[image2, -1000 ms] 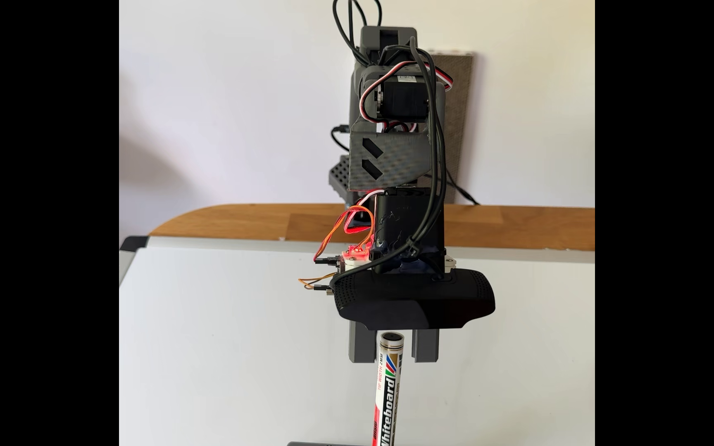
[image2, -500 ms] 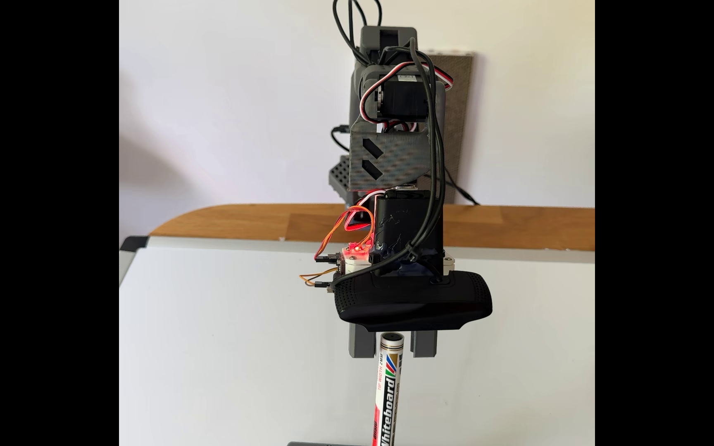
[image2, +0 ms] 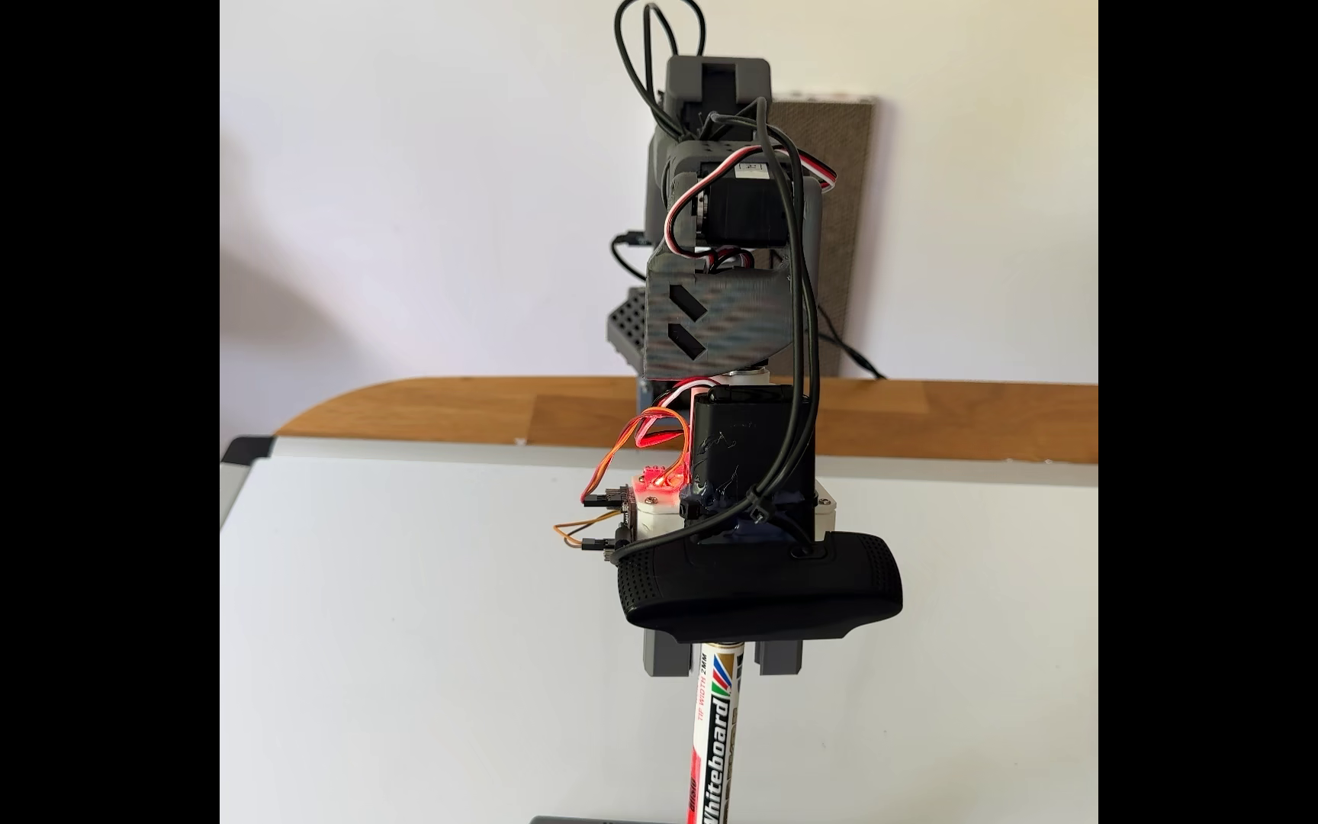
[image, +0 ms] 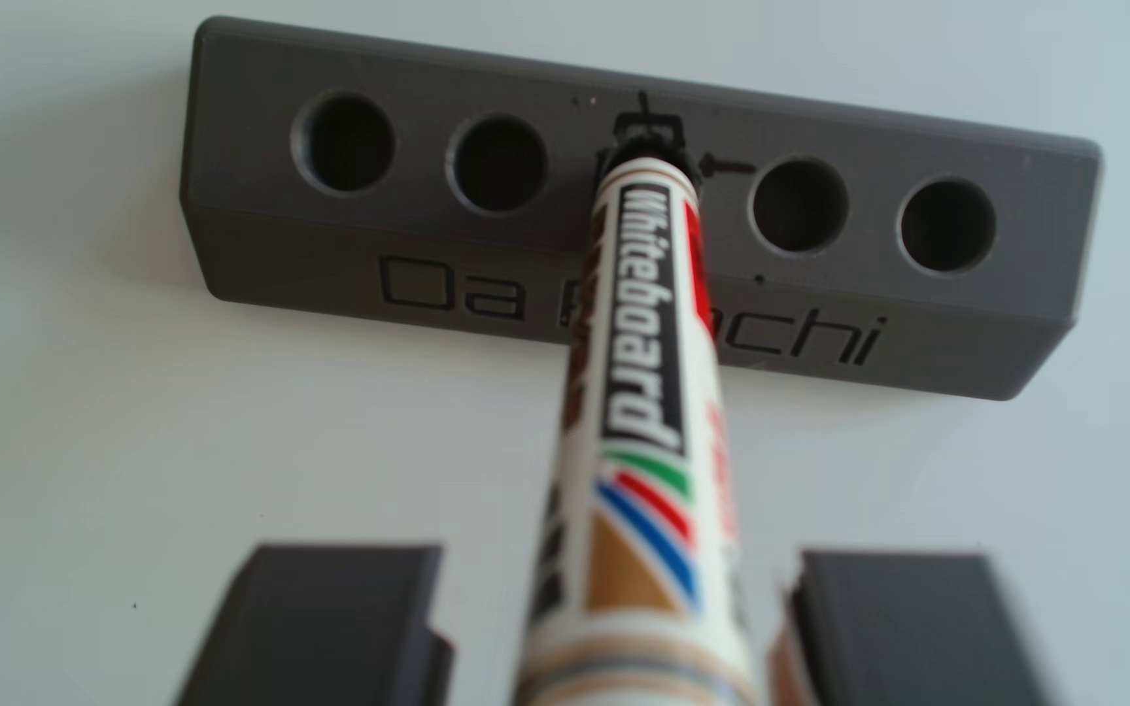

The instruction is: Draw a face

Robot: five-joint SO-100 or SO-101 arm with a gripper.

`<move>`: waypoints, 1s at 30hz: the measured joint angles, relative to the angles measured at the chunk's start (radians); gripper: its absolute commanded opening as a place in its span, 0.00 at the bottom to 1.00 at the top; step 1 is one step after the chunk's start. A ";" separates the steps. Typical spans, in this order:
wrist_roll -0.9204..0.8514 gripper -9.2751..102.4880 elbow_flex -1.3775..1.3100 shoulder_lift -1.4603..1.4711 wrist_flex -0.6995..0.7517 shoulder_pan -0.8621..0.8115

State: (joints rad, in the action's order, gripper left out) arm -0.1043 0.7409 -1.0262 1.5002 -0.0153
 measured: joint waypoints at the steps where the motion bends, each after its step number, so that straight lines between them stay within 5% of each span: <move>1: 0.000 0.98 0.000 0.000 0.000 0.000; 30: 0.000 0.98 -0.074 0.000 -0.011 0.000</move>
State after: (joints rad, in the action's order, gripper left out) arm -0.1043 0.6673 -1.0262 1.4895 -0.0153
